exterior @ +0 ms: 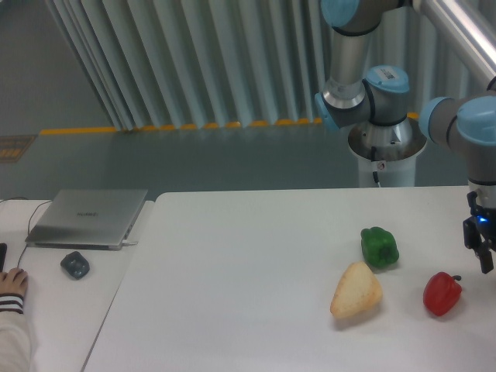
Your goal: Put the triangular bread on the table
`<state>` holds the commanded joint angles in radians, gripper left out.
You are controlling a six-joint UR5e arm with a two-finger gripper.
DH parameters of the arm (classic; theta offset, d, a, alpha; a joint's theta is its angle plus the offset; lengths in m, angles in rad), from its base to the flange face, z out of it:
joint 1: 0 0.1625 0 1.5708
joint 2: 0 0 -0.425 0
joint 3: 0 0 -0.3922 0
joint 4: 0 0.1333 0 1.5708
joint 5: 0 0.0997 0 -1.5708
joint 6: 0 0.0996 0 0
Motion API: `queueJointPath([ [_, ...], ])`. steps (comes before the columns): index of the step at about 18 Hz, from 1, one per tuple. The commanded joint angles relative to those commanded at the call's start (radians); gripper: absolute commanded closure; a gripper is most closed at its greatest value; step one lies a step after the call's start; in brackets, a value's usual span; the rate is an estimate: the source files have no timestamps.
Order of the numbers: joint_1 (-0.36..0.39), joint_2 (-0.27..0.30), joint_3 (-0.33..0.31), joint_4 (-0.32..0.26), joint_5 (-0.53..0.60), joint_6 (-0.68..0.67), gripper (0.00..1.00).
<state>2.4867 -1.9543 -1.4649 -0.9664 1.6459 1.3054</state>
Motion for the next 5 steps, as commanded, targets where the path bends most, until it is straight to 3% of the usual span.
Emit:
queueJointPath([
  [5,-0.043,0.012,-0.060,-0.006,-0.003,0.002,0.00],
])
